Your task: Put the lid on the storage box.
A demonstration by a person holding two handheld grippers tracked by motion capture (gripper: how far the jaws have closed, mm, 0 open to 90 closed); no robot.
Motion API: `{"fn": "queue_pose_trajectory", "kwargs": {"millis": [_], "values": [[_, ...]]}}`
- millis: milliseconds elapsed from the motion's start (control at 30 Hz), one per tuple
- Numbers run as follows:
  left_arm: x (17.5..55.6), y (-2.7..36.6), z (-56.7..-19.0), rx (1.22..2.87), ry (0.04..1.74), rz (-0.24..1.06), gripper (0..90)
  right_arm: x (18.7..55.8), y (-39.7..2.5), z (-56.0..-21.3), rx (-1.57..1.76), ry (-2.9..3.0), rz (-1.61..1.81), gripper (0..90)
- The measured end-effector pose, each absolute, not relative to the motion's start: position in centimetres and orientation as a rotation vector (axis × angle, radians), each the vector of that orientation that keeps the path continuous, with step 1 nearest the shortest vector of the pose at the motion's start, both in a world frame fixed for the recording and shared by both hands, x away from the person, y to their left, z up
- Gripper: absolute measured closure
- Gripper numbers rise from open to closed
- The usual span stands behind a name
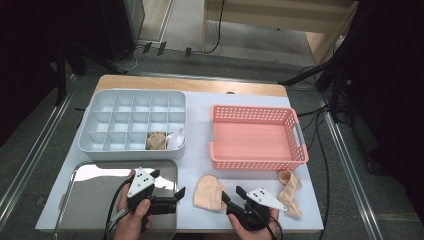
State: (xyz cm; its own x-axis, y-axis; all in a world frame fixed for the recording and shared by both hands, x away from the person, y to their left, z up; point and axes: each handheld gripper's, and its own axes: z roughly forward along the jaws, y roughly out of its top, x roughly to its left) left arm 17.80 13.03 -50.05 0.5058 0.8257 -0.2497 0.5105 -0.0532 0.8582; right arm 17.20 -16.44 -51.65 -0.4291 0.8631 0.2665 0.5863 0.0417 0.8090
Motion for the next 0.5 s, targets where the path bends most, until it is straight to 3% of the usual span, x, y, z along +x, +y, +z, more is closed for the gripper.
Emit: {"fn": "queue_pose_trajectory", "kwargs": {"millis": [267,333,367,400,433,467,500], "values": [[17.3,13.5,-50.0,1.702,1.137,0.366,0.0,17.3,-14.1,-53.2,1.471,2.116,1.238,44.1],[17.4,13.5,-50.1,1.707,1.14,0.368,0.0,17.2,-13.6,-53.4,1.437,2.112,1.2,48.4],[17.4,13.5,-50.1,1.706,1.144,0.365,0.0,17.0,-13.3,-53.5,1.39,2.113,1.153,55.8],[17.4,13.6,-50.2,1.703,1.146,0.363,0.0,17.0,-13.3,-53.5,1.39,2.113,1.153,55.8],[17.3,13.6,-50.2,1.698,1.148,0.361,0.0,16.7,-13.1,-53.6,1.366,2.122,1.164,67.7],[17.3,13.6,-50.2,1.698,1.148,0.361,0.0,16.7,-13.1,-53.6,1.366,2.122,1.164,67.7],[17.3,13.6,-50.2,1.696,1.148,0.36,0.0,16.7,-13.0,-53.6,1.347,2.146,1.189,80.6]]}}
